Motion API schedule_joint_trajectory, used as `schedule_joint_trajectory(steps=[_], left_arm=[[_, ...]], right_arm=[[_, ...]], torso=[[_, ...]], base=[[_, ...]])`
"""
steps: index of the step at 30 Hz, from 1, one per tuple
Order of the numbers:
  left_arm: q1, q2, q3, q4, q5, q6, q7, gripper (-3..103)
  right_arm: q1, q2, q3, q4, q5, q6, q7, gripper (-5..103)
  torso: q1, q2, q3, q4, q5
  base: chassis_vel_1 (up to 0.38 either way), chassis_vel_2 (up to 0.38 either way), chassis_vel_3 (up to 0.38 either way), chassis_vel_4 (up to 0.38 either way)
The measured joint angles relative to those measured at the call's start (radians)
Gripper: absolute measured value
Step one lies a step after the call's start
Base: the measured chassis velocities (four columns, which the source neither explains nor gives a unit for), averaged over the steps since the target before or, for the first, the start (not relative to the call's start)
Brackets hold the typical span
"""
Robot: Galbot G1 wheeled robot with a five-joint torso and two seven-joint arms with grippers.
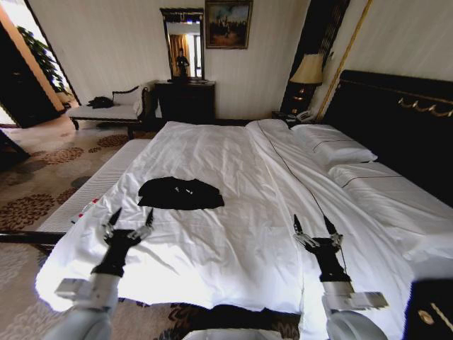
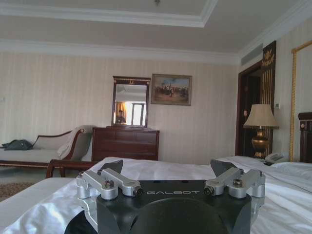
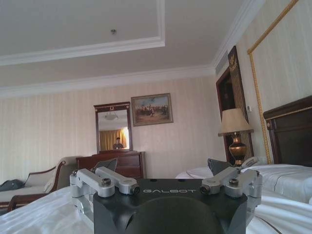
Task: Fold the clothes on the bed.
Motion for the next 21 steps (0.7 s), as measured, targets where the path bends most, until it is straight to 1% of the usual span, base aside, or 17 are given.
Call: schedule_joint_trajectory(steps=[2, 3, 5, 7, 11, 15, 21], left_arm=[[-0.023, 0.006, -0.008, -0.001, -0.039, 0.023, -0.002, 100], [-0.023, 0.006, -0.008, -0.001, -0.039, 0.023, -0.002, 100], [-0.03, 0.0, -0.015, -0.013, -0.071, 0.049, -0.007, 100], [-0.03, -0.009, -0.016, -0.013, -0.07, 0.05, -0.008, 100], [-0.019, -0.055, -0.015, -0.003, -0.04, 0.038, -0.008, 100], [-0.014, -0.06, -0.027, -0.005, -0.037, 0.037, -0.009, 100], [0.002, -0.069, -0.029, -0.01, -0.019, 0.026, -0.01, 100]], right_arm=[[0.014, 0.0, -0.003, -0.003, 0.004, -0.011, 0.006, 100], [0.014, 0.0, -0.003, -0.003, 0.004, -0.011, 0.006, 100], [0.018, -0.007, -0.003, -0.004, 0.016, -0.02, 0.013, 100], [0.02, -0.012, -0.003, -0.006, 0.018, -0.02, 0.014, 100], [0.034, -0.01, -0.01, -0.016, 0.01, 0.004, 0.016, 100], [0.04, 0.004, -0.037, 0.003, 0.0, 0.005, 0.016, 100], [0.048, 0.011, -0.042, 0.002, -0.017, 0.008, 0.014, 100]], torso=[[0.0, 0.0, 0.0, -0.0002, 0.0], [0.0, 0.0, 0.0, -0.0002, 0.0], [0.0, 0.0, 0.0, -0.0003, -0.0001], [0.0, 0.0, 0.0, -0.0003, -0.0001], [0.0, 0.0, 0.0, -0.0001, 0.0001], [0.0, 0.0, 0.0, -0.0002, 0.0], [0.0, 0.0, 0.0, -0.0002, -0.0001]], base=[[0.0, 0.0, 0.0, 0.0], [0.0, 0.0, 0.0, 0.0], [0.0, 0.0, 0.0, 0.0], [0.0, 0.0, 0.0, 0.0], [0.0, 0.0, 0.0, 0.0], [0.0, 0.0, 0.0, 0.0], [0.0, 0.0, 0.0, 0.0]])
